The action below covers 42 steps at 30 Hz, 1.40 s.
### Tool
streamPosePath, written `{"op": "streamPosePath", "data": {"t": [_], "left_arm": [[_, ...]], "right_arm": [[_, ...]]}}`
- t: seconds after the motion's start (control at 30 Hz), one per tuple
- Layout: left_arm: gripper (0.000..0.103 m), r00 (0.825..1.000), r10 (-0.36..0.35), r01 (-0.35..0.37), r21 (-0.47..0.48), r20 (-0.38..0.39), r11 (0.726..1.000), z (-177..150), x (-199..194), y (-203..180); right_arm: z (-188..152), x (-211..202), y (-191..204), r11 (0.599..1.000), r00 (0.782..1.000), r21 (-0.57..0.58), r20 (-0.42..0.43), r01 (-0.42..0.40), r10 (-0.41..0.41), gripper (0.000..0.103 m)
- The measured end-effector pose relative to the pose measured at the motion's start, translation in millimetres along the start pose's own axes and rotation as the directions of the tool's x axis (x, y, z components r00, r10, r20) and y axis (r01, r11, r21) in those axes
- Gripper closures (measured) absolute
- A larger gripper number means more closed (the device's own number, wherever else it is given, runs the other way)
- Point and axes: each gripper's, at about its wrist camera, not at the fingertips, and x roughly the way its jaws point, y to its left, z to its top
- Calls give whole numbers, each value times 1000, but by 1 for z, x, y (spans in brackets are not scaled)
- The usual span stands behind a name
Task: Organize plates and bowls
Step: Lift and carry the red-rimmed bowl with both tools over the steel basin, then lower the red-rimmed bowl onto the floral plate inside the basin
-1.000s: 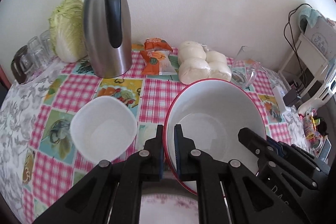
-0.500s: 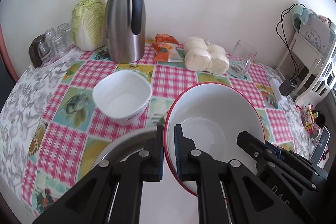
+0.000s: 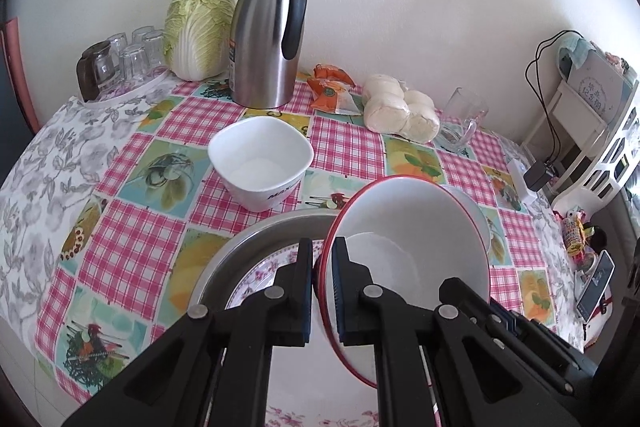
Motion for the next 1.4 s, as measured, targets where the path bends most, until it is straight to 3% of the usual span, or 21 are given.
{"op": "streamPosePath", "data": {"t": [0.1,0.33,0.8,1.4], "left_arm": [[94,1000,-17,17,-29,-7,999,-5,0,5],[94,1000,-3,3,6,-17,1000,-9,0,1],[94,999,-20,19,-8,-36,1000,-8,-2,11],[94,988,-10,4,-41,-157,999,-17,24,23]], "right_arm": [[-6,-5,2,1000,1000,14,12,-3,3,91],[-19,-6,0,999,1000,38,19,4,-5,91],[-17,-6,5,999,1000,31,13,-9,9,91],[-26,26,-2,998,995,56,-99,-4,9,91]]}}
